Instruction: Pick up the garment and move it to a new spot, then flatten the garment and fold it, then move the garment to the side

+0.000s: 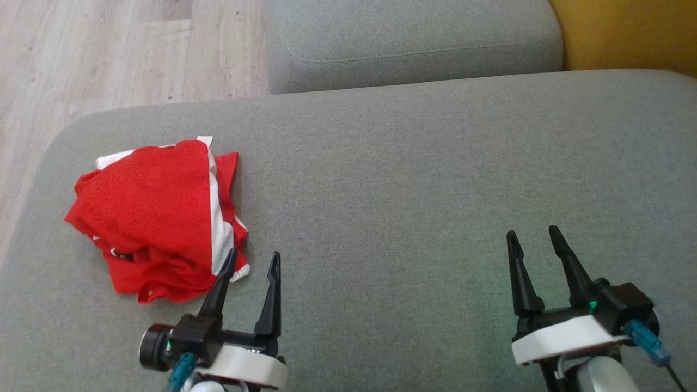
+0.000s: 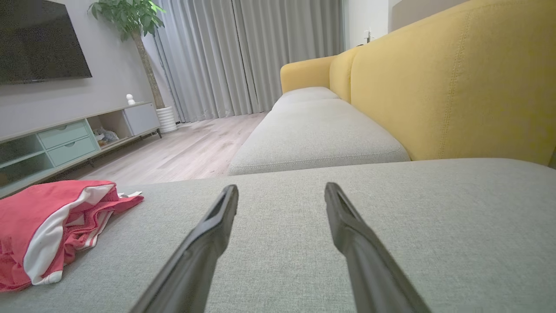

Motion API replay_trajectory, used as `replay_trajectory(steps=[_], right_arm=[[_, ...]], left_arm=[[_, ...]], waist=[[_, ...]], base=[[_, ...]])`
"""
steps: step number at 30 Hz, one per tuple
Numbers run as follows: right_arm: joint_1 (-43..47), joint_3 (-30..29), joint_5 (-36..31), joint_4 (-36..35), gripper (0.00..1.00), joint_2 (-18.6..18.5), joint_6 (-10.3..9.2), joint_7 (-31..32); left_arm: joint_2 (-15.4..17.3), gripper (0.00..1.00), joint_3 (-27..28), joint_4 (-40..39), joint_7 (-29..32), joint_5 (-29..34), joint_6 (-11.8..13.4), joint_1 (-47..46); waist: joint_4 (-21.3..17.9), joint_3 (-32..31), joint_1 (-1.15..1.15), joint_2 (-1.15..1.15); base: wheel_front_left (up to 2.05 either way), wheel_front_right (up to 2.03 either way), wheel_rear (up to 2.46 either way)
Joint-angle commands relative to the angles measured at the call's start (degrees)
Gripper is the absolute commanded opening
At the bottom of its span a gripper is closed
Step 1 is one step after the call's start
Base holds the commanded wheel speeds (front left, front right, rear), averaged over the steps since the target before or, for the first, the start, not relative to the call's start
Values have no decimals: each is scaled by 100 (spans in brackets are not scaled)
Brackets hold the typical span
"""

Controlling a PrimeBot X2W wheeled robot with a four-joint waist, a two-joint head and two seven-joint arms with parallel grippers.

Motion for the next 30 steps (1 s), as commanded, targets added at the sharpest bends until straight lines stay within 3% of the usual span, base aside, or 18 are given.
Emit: replay_trajectory(steps=[1, 14, 22, 30], right_arm=[[-173, 163, 84, -154, 100, -41, -4, -62], [-168, 306, 247, -183, 100, -41, -4, -62], [-109, 520, 272, -191, 100, -41, -4, -62], [-9, 816, 287, -222, 100, -41, -4, -62]], left_arm=[[-43, 100, 229, -159, -53, 14, -50, -175], [-89, 100, 417, -146, -54, 39, -180, -148], [-92, 100, 527, -58, -54, -7, -133, -93], [-92, 100, 660, -21, -54, 28, -117, -70]], waist=[[2, -2, 0, 0], [157, -43, 0, 0], [545, -113, 0, 0], [1236, -236, 0, 0]], base=[[0, 0, 0], [0, 0, 0], [0, 0, 0], [0, 0, 0]])
